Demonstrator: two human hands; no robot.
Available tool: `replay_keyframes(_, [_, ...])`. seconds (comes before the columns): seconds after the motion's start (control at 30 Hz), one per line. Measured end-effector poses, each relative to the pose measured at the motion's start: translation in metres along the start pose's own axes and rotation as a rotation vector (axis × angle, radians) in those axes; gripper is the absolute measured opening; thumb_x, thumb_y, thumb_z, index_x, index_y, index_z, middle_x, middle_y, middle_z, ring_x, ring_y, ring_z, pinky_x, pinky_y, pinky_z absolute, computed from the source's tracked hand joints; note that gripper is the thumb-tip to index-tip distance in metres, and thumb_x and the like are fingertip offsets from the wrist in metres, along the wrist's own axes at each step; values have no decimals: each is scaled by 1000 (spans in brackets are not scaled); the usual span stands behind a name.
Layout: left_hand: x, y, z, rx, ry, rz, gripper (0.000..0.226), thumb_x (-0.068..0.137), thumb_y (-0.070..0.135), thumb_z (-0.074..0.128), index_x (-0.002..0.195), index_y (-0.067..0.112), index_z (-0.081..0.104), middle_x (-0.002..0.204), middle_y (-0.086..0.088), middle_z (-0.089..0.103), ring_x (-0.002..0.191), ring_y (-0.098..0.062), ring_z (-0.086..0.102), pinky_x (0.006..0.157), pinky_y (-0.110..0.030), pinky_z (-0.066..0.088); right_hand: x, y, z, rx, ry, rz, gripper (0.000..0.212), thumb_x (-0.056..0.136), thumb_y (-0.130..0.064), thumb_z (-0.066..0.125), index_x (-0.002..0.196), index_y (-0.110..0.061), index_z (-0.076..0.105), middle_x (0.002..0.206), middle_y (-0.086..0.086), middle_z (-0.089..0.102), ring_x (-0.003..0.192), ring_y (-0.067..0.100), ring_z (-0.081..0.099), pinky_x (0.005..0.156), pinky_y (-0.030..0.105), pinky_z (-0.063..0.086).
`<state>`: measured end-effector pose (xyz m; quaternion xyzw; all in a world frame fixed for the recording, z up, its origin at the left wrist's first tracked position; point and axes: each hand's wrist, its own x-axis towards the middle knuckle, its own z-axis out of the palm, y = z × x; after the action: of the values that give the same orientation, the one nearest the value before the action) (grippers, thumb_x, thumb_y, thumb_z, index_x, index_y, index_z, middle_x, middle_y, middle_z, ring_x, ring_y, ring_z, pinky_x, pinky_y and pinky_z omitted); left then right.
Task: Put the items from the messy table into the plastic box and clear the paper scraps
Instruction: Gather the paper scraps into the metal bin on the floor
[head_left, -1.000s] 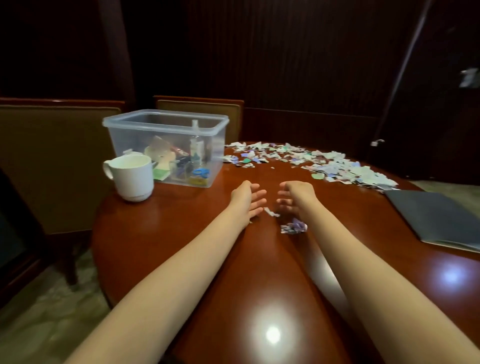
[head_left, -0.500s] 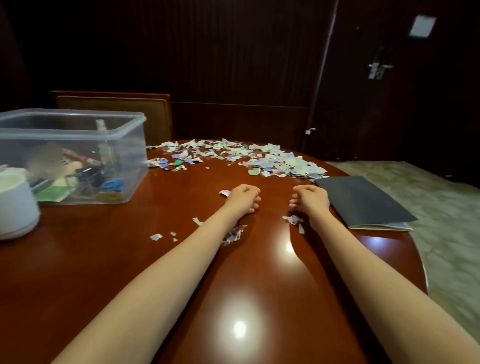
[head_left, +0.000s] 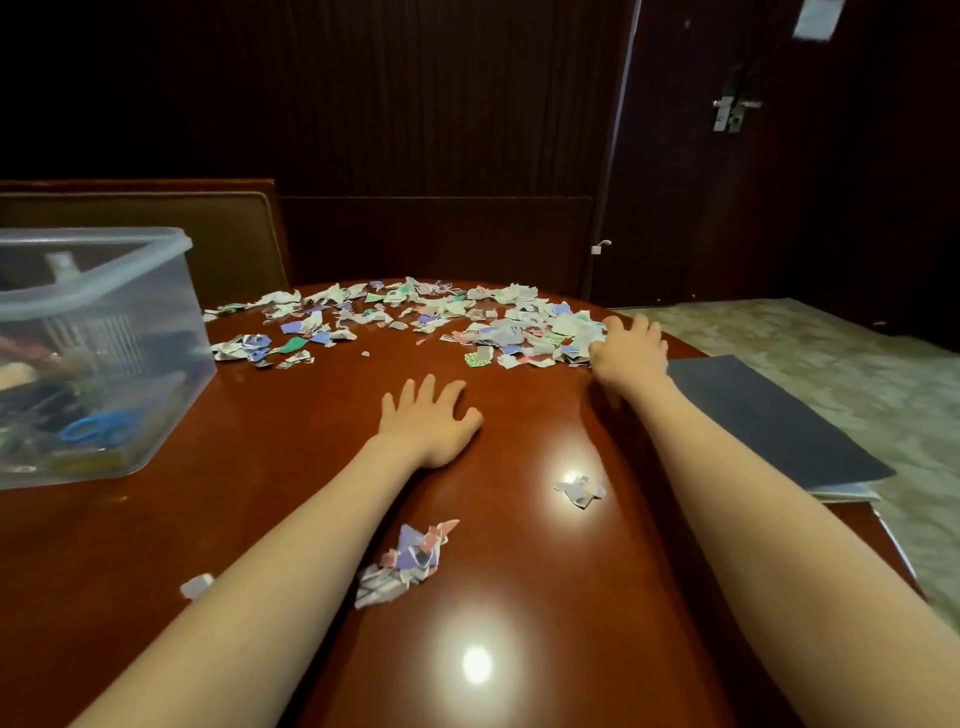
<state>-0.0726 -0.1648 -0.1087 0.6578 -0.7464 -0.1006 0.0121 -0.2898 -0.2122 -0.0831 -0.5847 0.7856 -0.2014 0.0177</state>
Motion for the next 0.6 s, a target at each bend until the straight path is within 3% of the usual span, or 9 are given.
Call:
replay_keyframes(0.13, [16,-3,2,0,10,42,58,96,55,19,150,37,6,160,-6,0,147,-27,-2,118,-47,-1,29,6,16,-112,-155,147,61,98,-49,24,151,-21,13,157,22,0,143,45,-3,113,58,0])
replay_keyframes(0.27, [27,-5,4,-38,68,78,59,96,53,25,150,34,10,159,-4,7,147,-26,3,118,-46,2,48,1,31,-153,-267,162,70,93,-63,17,151,-25,12,156,21,7,142,46,6,111,62,3])
replay_keyframes(0.5, [29,-7,6,-275,237,68,60,97,40,33,151,25,14,158,-5,14,146,-22,14,119,-41,15,36,-25,49,-141,-252,-226,54,95,-52,27,136,-21,42,146,17,36,133,40,32,107,49,27])
replay_keyframes(0.6, [25,-6,5,-298,345,46,59,97,35,34,150,19,16,157,-8,17,145,-23,14,119,-42,14,17,-36,46,41,-299,-458,33,94,-41,39,105,-15,57,124,13,56,114,30,51,94,41,40])
